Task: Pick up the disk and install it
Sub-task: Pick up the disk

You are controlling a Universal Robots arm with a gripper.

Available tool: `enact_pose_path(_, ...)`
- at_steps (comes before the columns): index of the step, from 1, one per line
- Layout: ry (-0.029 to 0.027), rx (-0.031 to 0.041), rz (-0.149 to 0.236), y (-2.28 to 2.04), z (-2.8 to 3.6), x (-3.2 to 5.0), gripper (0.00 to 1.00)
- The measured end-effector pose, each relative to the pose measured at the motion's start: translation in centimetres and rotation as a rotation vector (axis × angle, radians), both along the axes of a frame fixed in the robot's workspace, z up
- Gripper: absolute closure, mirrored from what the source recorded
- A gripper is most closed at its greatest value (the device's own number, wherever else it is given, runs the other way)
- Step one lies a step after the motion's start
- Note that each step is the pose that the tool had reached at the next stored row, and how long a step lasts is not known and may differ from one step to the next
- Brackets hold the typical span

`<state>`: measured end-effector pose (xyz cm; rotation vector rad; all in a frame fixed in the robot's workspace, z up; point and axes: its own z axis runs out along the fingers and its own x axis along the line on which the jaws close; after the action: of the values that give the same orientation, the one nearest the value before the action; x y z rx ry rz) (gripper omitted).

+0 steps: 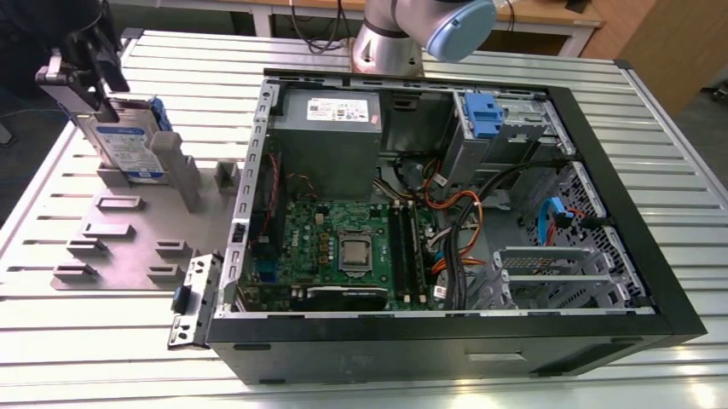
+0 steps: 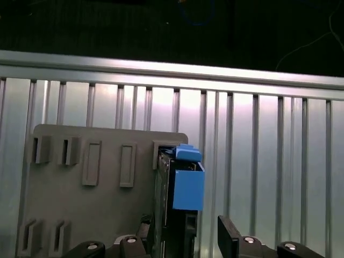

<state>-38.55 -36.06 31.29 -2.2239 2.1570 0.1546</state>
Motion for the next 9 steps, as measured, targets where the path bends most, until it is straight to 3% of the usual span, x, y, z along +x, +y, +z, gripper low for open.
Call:
enact_pose_path(2, 0.0001, -0.0058, -0.008, 0.0, -0.09, 0.0, 0.41)
enact_pose_path(5, -0.0002, -0.0217, -0.021, 0.0, -0.25, -0.01, 0.41)
enact_pose_path(9, 0.0001, -0.0271, -0.027, 0.05, -0.51, -0.01, 0.41)
